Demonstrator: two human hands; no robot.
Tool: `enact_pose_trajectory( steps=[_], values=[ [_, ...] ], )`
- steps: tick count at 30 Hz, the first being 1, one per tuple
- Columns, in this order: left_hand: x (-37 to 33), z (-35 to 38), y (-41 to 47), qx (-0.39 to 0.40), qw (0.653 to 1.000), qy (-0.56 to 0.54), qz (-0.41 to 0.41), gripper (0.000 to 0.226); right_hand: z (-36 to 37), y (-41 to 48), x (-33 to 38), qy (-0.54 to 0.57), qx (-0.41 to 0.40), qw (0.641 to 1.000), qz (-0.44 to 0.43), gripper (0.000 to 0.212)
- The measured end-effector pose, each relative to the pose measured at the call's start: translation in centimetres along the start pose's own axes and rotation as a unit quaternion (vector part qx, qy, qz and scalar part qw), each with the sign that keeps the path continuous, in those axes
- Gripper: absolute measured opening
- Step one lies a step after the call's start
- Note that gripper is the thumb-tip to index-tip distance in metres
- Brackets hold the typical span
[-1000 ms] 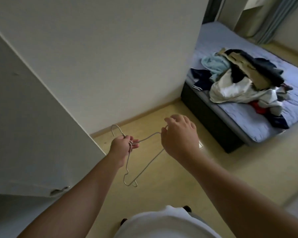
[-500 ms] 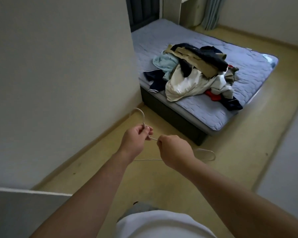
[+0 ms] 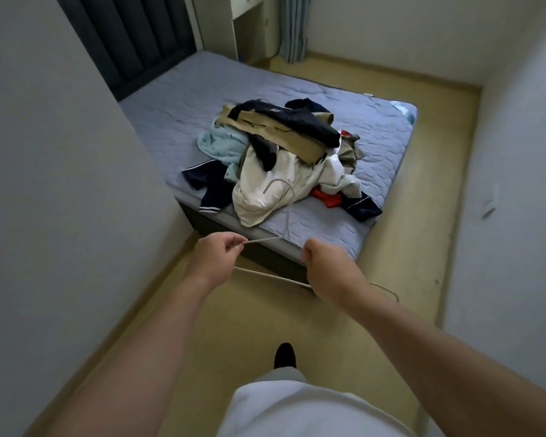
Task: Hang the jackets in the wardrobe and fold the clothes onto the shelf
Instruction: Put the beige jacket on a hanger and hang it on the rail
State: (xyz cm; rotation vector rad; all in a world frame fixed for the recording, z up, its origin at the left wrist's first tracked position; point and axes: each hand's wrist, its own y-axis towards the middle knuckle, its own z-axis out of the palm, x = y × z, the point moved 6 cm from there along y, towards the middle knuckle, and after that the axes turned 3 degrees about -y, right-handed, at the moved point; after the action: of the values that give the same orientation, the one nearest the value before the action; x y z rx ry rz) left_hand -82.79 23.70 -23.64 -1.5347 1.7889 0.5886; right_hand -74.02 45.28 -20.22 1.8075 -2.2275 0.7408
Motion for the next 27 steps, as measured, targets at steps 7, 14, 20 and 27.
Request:
enact_pose_trajectory(
  steps=[7, 14, 20, 27],
  values=[
    [-7.9, 4.3, 13.5, 0.056, 0.991, 0.033, 0.121, 0.014, -4.7, 10.5, -5.0, 0.052, -0.045, 0.995, 0.067, 0.019],
    [-12.9, 8.8, 23.6, 0.073, 0.984, 0.067, 0.151, 0.014, -8.6, 20.5, -9.8, 0.196, -0.052, 0.973, 0.105, 0.028],
    [-15.6, 10.6, 30.5, 0.081, 0.984, 0.100, 0.120, 0.015, -10.3, 28.5, -12.2, 0.303, 0.033, 0.946, 0.106, 0.031],
    [-16.5, 8.9, 36.6, 0.009, 0.995, 0.069, 0.069, 0.016, -11.4, 36.6, -12.4, 0.306, 0.023, 0.945, 0.113, 0.036]
  ],
)
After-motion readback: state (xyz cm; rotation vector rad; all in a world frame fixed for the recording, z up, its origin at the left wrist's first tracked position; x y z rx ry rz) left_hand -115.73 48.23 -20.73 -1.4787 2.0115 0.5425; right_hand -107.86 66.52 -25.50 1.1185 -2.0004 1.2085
